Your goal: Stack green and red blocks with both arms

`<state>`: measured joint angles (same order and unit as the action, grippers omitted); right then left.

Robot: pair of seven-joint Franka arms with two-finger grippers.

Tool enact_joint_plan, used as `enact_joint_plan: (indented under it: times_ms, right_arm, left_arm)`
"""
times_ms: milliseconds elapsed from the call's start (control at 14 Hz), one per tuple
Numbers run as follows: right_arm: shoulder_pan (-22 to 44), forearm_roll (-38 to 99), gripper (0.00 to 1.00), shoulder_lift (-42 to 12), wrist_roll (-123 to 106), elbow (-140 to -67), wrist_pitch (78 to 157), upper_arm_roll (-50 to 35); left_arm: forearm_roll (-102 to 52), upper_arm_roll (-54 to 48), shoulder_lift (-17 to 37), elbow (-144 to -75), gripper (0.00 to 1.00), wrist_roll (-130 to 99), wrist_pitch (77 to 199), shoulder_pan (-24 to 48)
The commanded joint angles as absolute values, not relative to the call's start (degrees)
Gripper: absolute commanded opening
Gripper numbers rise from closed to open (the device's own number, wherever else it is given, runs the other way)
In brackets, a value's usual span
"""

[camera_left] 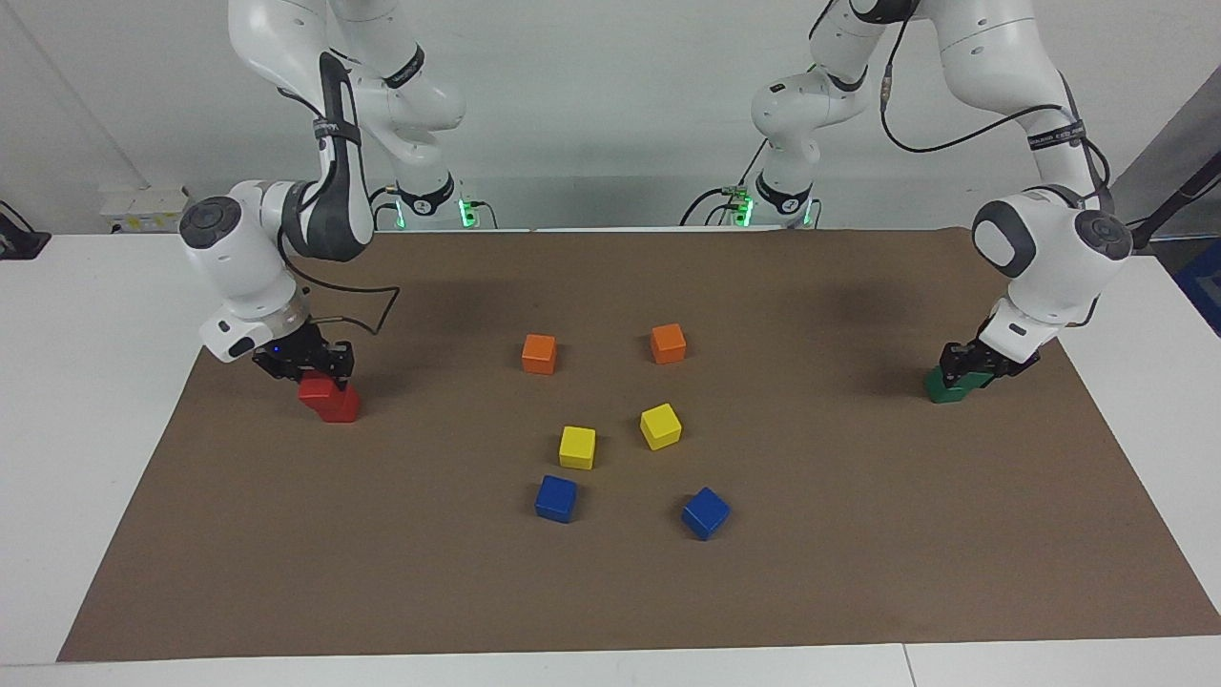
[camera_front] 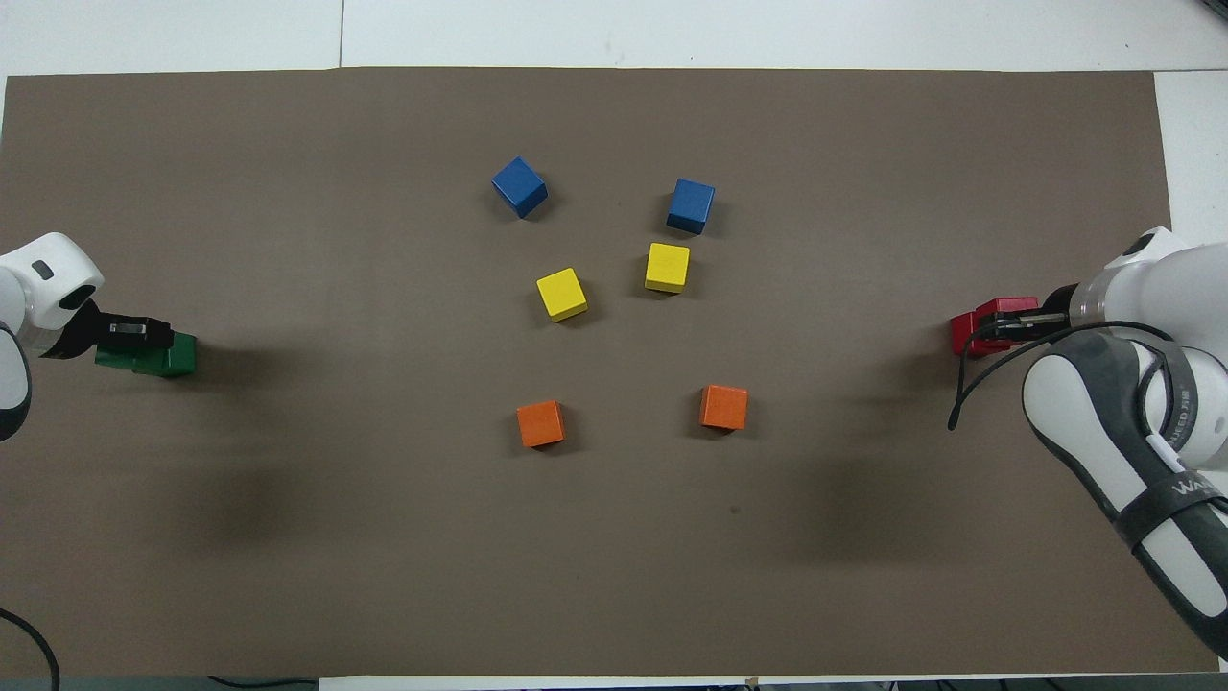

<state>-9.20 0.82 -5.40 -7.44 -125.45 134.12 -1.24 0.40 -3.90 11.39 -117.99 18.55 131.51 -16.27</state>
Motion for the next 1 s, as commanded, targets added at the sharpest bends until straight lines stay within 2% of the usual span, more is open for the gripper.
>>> enact_joint_plan:
  times_ms: [0,429,500,571,643,929]
  right_arm:
    - [-10.1,1.7,0.0,-3.3,-8.3,-128.0,135.4,-1.8]
    - [-10.0,1.7,0.0,-3.3,-8.1,-128.1,135.4,-1.9]
    - [-10.0,1.7,0.0,-3.3,-8.1,-128.1,135.4,-1.9]
    - [-9.9,1.7,0.0,-3.3,-8.1,-128.1,135.4,-1.9]
    - [-9.8,1.7,0.0,-3.3,-8.1,-128.1,135.4,-1.9]
    - [-9.8,1.7,0.0,-3.3,-8.1,-128.1,135.4,-1.9]
  left_arm:
    - [-1.5,-4.3,9.2,-120.8,0.0,19.8,133.7,-17.0]
    - [-1.7,-4.2,8.4,-124.0,0.0,20.0,138.1,-16.7]
    - [-1.7,-4.1,8.4,-124.1,0.26,20.0,138.1,-16.4]
    - [-1.7,-4.1,8.3,-124.2,0.85,20.4,138.0,-16.3]
    - [-1.7,-4.1,8.3,-124.2,1.0,20.4,137.8,-16.3]
    - [-1.7,-4.1,8.3,-124.0,1.0,20.4,137.5,-16.2]
